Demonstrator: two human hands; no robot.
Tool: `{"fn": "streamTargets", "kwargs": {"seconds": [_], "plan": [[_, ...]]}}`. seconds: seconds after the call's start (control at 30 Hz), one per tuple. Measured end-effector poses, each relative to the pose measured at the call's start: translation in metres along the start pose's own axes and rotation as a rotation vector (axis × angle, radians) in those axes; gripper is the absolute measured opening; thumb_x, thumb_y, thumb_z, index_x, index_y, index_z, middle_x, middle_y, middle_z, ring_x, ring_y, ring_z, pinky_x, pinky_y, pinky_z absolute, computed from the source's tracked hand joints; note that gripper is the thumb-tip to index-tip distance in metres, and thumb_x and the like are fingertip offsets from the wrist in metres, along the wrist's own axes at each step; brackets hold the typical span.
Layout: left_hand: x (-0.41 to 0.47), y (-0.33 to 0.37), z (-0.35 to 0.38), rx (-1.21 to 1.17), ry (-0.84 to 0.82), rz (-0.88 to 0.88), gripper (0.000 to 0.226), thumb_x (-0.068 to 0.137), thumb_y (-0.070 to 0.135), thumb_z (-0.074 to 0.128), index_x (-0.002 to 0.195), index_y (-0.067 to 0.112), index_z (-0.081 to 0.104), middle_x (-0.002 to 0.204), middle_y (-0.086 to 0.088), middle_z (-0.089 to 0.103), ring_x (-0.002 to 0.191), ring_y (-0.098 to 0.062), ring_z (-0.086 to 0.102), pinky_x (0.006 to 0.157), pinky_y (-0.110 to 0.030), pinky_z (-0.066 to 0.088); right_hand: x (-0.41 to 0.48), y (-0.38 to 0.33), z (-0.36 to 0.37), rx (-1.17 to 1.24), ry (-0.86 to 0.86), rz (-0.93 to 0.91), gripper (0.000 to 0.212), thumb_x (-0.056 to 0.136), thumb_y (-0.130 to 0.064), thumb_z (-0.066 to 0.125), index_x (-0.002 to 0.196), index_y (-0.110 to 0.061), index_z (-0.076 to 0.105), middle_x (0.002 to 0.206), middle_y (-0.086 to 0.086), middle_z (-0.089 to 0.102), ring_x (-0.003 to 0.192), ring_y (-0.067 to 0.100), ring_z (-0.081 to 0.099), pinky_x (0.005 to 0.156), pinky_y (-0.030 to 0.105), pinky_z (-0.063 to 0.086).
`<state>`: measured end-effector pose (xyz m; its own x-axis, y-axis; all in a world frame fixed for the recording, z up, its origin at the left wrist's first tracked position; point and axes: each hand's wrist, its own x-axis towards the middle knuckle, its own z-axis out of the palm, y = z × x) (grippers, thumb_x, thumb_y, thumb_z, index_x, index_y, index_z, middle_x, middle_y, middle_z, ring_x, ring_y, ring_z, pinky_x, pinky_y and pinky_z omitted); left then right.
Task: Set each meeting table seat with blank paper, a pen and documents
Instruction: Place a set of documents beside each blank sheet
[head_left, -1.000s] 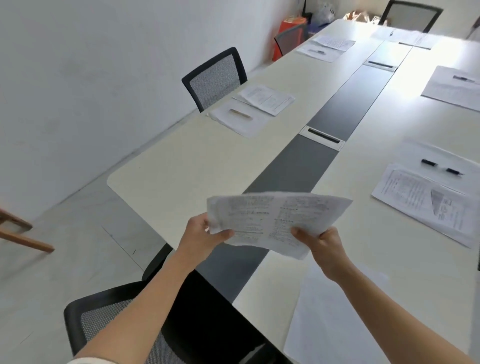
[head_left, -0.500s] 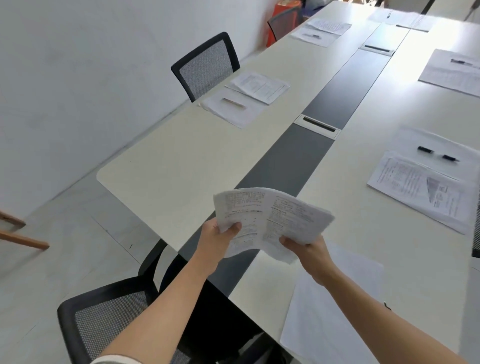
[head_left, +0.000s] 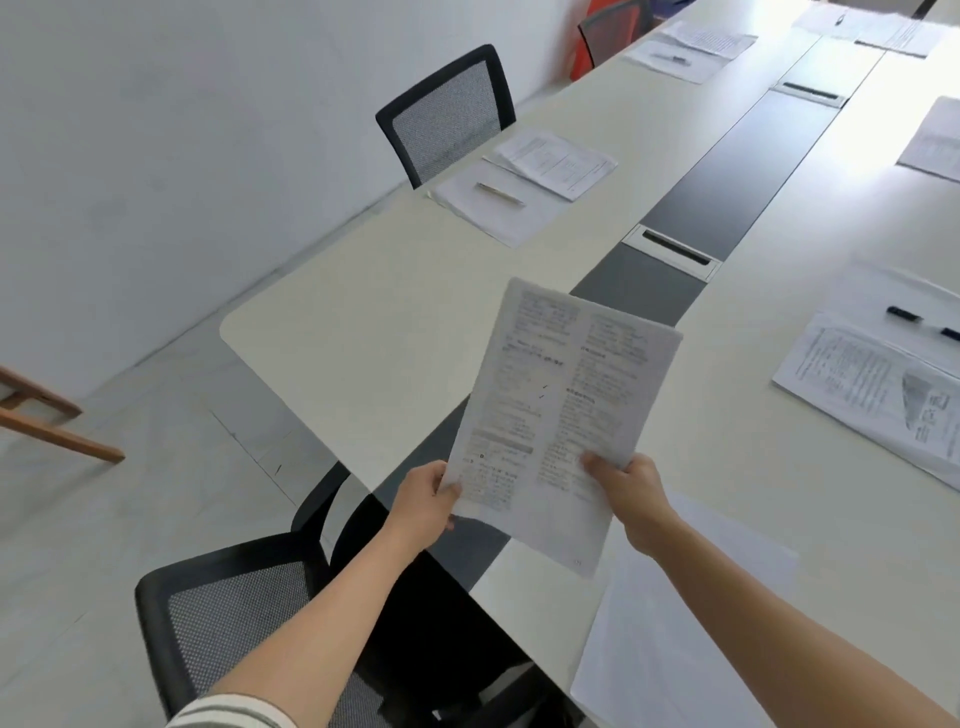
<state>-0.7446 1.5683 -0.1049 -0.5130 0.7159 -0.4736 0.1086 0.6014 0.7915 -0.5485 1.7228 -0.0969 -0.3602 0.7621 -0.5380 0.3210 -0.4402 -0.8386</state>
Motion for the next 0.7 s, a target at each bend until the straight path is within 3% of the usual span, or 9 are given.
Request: {"fn": "streamTargets", "kwargs": {"seconds": [0.1, 0.17, 0.3, 0.37, 0.5, 0.6, 0.7], "plan": [[0.003, -0.012, -0.009, 0.030, 0.107, -0.085, 0.012, 0.094, 0.009, 0.051, 0.091, 0.012, 0.062, 0.089, -0.005, 0.072, 0.063, -0.024, 0.071, 0.052, -0.032, 0.057, 0.020, 0.006, 0.014, -0.074, -0.023, 0.145, 0.015, 0.093, -0.008, 0.062, 0.105, -0.003, 0.067, 0.102, 0.011, 0.072, 0.086, 0.026, 0.069, 0.077, 0.036, 0.055], [0.009, -0.017, -0.018, 0.029, 0.227, -0.117, 0.009, 0.093, 0.008, 0.054, 0.096, 0.011, 0.061, 0.084, -0.006, 0.070, 0.060, -0.023, 0.068, 0.056, -0.034, 0.058, 0.031, 0.011, 0.030, -0.079, -0.021, 0.249, 0.019, 0.092, -0.008, 0.062, 0.110, -0.002, 0.064, 0.101, 0.011, 0.070, 0.087, 0.029, 0.068, 0.077, 0.040, 0.055], [0.019, -0.035, -0.039, 0.186, 0.443, -0.166, 0.024, 0.092, 0.008, 0.051, 0.115, 0.009, 0.059, 0.086, 0.000, 0.060, 0.082, -0.020, 0.059, 0.072, -0.032, 0.049, 0.056, 0.015, 0.069, 0.037, -0.003, 0.401, 0.023, 0.091, -0.006, 0.064, 0.112, -0.007, 0.056, 0.098, 0.008, 0.065, 0.086, 0.028, 0.063, 0.079, 0.041, 0.053], [0.020, -0.046, -0.041, 0.311, 0.424, -0.120, 0.025, 0.093, 0.012, 0.052, 0.116, 0.011, 0.059, 0.105, -0.003, 0.059, 0.096, -0.021, 0.058, 0.079, -0.034, 0.050, 0.067, 0.018, 0.088, 0.080, 0.002, 0.446, 0.024, 0.090, -0.006, 0.066, 0.111, -0.007, 0.055, 0.099, 0.008, 0.064, 0.084, 0.027, 0.062, 0.079, 0.040, 0.052], [0.024, -0.056, -0.024, 0.559, 0.229, 0.025, 0.032, 0.095, 0.024, 0.051, 0.127, 0.019, 0.055, 0.130, -0.001, 0.047, 0.122, -0.019, 0.044, 0.090, -0.029, 0.043, 0.075, 0.021, 0.107, 0.045, -0.030, 0.508, 0.018, 0.091, -0.013, 0.067, 0.106, -0.008, 0.057, 0.091, 0.008, 0.066, 0.091, 0.029, 0.066, 0.080, 0.041, 0.056], [0.034, -0.057, -0.008, 0.742, 0.085, 0.028, 0.048, 0.095, 0.036, 0.050, 0.140, 0.022, 0.041, 0.151, -0.008, 0.029, 0.137, -0.025, 0.028, 0.108, -0.034, 0.033, 0.073, 0.016, 0.092, -0.257, -0.126, 0.476, 0.024, 0.088, -0.030, 0.071, 0.098, -0.010, 0.063, 0.089, 0.009, 0.073, 0.081, 0.027, 0.071, 0.073, 0.039, 0.061], [0.046, -0.064, -0.003, 0.885, -0.010, -0.024, 0.062, 0.093, 0.045, 0.052, 0.146, 0.026, 0.029, 0.159, -0.014, 0.012, 0.146, -0.032, 0.011, 0.116, -0.042, 0.022, 0.073, 0.017, 0.063, -0.902, -0.079, 0.210, 0.033, 0.084, -0.043, 0.067, 0.093, -0.011, 0.068, 0.083, 0.004, 0.073, 0.070, 0.019, 0.067, 0.070, 0.039, 0.059]]}}
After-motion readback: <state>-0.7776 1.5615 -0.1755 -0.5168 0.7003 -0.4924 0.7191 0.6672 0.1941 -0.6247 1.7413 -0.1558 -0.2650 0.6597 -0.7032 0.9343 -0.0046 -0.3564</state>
